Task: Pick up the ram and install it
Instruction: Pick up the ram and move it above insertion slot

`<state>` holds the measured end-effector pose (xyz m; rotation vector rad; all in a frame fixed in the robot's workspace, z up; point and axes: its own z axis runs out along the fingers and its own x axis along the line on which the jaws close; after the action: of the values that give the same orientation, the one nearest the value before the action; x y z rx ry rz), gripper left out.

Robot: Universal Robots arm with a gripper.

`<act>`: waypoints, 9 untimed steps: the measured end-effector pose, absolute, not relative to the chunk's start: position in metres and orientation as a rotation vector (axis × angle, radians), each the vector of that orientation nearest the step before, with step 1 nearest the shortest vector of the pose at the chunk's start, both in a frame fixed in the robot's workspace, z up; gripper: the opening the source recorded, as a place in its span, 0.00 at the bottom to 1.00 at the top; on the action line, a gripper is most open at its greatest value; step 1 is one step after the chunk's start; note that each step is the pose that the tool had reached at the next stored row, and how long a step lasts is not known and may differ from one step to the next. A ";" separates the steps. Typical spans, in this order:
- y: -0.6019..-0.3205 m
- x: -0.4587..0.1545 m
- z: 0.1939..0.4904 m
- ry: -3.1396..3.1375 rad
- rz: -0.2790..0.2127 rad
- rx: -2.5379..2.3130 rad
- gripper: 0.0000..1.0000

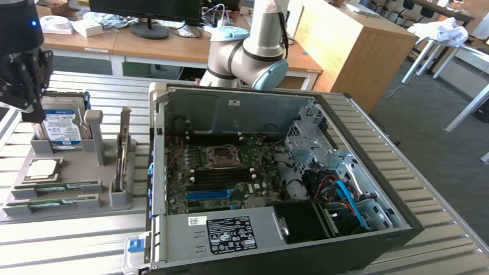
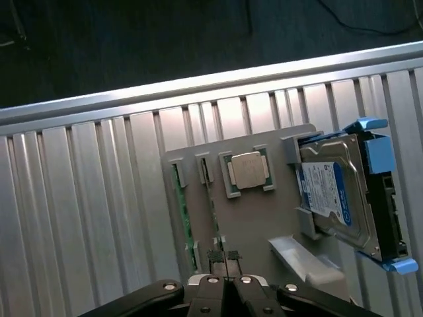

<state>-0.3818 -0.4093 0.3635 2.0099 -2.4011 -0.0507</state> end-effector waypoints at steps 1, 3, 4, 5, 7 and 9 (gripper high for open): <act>-0.409 -0.382 0.364 -2.385 -0.050 2.029 0.10; -0.409 -0.382 0.363 -2.355 -0.050 2.062 0.10; -0.409 -0.382 0.363 -2.340 -0.049 2.078 0.10; -0.409 -0.382 0.363 -2.327 -0.048 2.093 0.10; -0.409 -0.382 0.364 -2.305 -0.047 2.115 0.10; -0.409 -0.382 0.364 -2.300 -0.047 2.120 0.10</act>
<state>-0.3818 -0.4093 0.3635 2.1201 -2.3002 -0.0472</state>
